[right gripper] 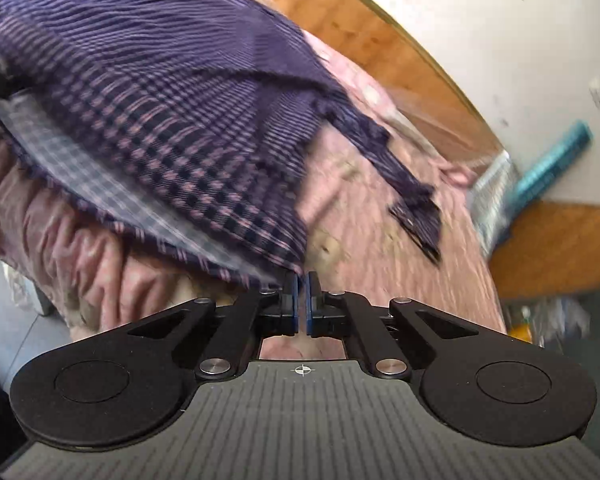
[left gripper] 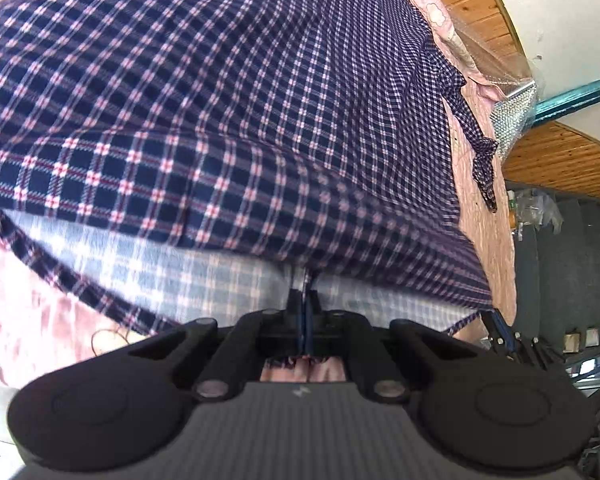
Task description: Fold clothes
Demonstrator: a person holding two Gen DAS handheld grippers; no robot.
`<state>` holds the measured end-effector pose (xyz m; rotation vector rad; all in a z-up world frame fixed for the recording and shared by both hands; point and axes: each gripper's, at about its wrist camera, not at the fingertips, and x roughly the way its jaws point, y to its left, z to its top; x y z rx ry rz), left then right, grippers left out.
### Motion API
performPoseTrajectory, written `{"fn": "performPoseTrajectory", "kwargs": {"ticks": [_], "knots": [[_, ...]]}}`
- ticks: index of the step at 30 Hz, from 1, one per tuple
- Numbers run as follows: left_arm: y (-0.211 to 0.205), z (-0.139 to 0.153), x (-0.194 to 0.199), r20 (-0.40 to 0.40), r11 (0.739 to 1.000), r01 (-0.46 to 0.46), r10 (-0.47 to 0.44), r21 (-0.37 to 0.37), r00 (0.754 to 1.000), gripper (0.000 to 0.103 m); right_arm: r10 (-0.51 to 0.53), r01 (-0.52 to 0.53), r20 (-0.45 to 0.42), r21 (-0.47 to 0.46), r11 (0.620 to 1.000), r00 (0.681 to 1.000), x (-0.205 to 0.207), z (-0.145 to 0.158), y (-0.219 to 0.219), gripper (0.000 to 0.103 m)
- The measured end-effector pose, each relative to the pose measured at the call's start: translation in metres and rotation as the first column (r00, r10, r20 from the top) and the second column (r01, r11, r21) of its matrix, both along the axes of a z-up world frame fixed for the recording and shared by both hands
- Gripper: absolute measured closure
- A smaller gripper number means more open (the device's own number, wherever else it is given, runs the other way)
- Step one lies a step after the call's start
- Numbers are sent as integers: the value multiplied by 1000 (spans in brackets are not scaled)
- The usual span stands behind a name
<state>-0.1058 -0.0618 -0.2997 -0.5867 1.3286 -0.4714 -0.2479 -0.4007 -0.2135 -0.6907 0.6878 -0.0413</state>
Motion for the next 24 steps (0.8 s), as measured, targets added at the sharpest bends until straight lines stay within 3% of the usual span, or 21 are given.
{"fn": "performPoseTrajectory", "kwargs": {"ticks": [7,10,11,12,13,14,15,17,19,21,24], "knots": [[25,16,-16,41,1000,-14,15,-20,999,94,-174,181,-56,163,970,983,5,14,-32,102],[52,23,-26,71,996,-86,88,-34,994,92,-144,149,-38,266,952,989,-6,28,-34,95],[63,22,-27,69,990,-136,139,-44,988,91,-111,118,-40,326,938,993,-7,35,-31,87],[74,20,-28,63,980,-190,193,-59,979,90,-70,84,-51,407,910,996,-8,42,-28,83],[86,17,-27,50,966,-245,249,-79,967,89,-25,60,-75,510,858,997,-7,47,-24,77],[95,15,-26,42,953,-290,295,-90,955,89,14,57,-111,613,788,994,-4,48,-20,64],[104,13,-25,34,937,-335,339,-100,940,89,42,76,-149,704,706,988,1,46,-16,58],[116,12,-24,40,917,-386,392,-101,919,89,89,142,-224,829,541,971,15,36,-6,57],[122,18,-21,76,913,-393,402,-105,913,89,107,224,-293,880,419,950,30,19,6,56],[124,26,-15,130,920,-381,391,-95,911,89,113,282,-338,894,348,934,44,7,15,55],[125,37,-1,205,931,-355,364,-80,909,89,141,267,-325,909,320,935,61,4,33,54]]}}
